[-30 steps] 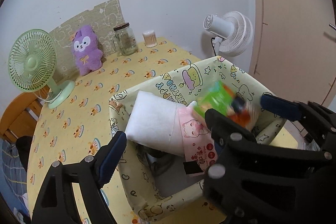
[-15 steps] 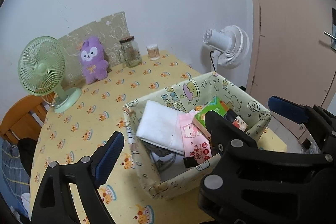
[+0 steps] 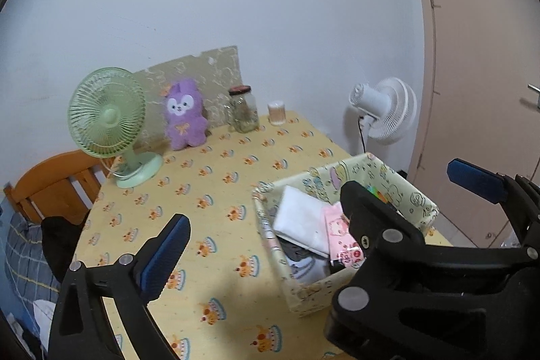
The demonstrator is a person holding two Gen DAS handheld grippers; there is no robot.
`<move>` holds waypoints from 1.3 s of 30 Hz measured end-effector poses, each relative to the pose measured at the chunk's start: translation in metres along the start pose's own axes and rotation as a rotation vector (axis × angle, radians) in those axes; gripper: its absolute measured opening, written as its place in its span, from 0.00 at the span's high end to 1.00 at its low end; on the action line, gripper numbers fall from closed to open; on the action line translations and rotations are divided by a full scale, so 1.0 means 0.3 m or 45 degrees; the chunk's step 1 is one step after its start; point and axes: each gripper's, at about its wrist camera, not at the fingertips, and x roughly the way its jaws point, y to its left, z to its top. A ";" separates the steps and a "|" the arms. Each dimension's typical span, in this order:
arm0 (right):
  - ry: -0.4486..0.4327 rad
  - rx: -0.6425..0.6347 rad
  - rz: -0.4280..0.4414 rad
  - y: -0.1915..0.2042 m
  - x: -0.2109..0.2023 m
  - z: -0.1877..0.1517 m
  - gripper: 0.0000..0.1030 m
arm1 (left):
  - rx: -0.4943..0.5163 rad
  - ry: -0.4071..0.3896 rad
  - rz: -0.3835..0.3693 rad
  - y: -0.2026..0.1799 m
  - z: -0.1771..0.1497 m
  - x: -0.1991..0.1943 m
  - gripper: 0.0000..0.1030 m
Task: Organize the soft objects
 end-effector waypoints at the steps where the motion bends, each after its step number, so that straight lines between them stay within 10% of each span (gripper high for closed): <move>1: -0.013 -0.014 0.000 0.017 -0.012 0.006 0.02 | -0.007 -0.007 0.006 0.012 0.001 -0.008 0.02; 39: -0.168 -0.099 0.122 0.265 -0.170 0.071 0.00 | -0.199 -0.179 0.235 0.323 -0.024 -0.251 0.00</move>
